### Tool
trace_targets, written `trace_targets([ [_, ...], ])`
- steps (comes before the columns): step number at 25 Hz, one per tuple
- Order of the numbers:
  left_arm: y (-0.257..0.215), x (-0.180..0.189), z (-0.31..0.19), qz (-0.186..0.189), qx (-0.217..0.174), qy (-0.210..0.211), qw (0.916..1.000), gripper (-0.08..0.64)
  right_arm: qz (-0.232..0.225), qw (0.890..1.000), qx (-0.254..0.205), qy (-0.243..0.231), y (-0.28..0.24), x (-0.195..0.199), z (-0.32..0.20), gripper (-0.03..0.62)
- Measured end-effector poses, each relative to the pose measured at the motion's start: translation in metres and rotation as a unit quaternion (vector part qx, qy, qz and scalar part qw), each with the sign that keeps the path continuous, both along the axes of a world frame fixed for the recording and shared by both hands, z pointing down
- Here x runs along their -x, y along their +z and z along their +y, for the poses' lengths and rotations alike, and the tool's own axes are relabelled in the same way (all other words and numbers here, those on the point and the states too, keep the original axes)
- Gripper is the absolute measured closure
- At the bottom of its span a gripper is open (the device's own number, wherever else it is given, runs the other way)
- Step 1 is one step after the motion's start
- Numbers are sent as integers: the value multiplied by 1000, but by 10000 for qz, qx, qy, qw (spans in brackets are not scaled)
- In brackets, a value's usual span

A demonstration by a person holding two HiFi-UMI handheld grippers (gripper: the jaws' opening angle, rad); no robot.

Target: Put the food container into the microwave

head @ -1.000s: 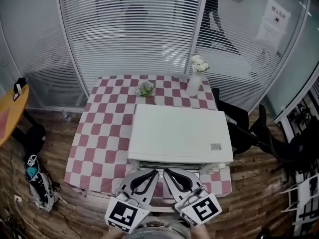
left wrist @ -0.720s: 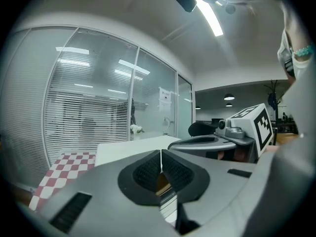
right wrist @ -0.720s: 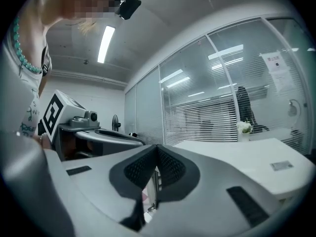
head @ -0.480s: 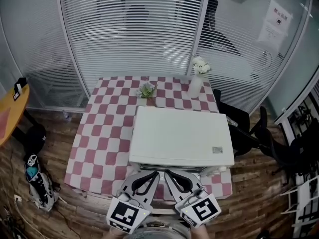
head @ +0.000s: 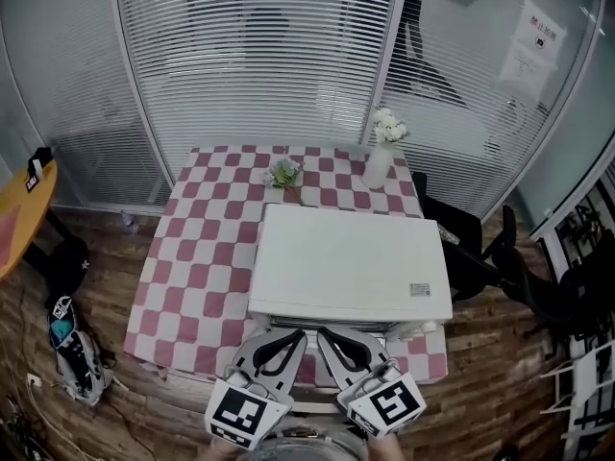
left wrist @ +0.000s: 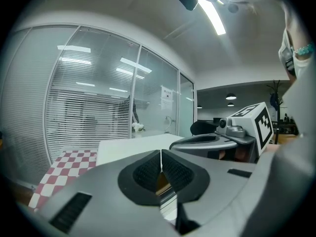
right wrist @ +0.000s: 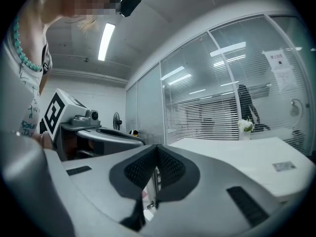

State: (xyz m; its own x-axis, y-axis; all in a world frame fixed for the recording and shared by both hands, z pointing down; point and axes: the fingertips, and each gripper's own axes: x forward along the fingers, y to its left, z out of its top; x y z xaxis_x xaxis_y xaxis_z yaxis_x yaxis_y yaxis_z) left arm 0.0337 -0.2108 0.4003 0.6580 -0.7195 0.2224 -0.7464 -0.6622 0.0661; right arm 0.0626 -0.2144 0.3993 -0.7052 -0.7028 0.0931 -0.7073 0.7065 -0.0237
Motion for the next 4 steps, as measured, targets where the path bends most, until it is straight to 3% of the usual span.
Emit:
trace_targets([
  [4, 2, 1, -1, -23, 24, 2, 10000, 543, 36, 10000, 31, 2, 2, -1, 0, 600],
])
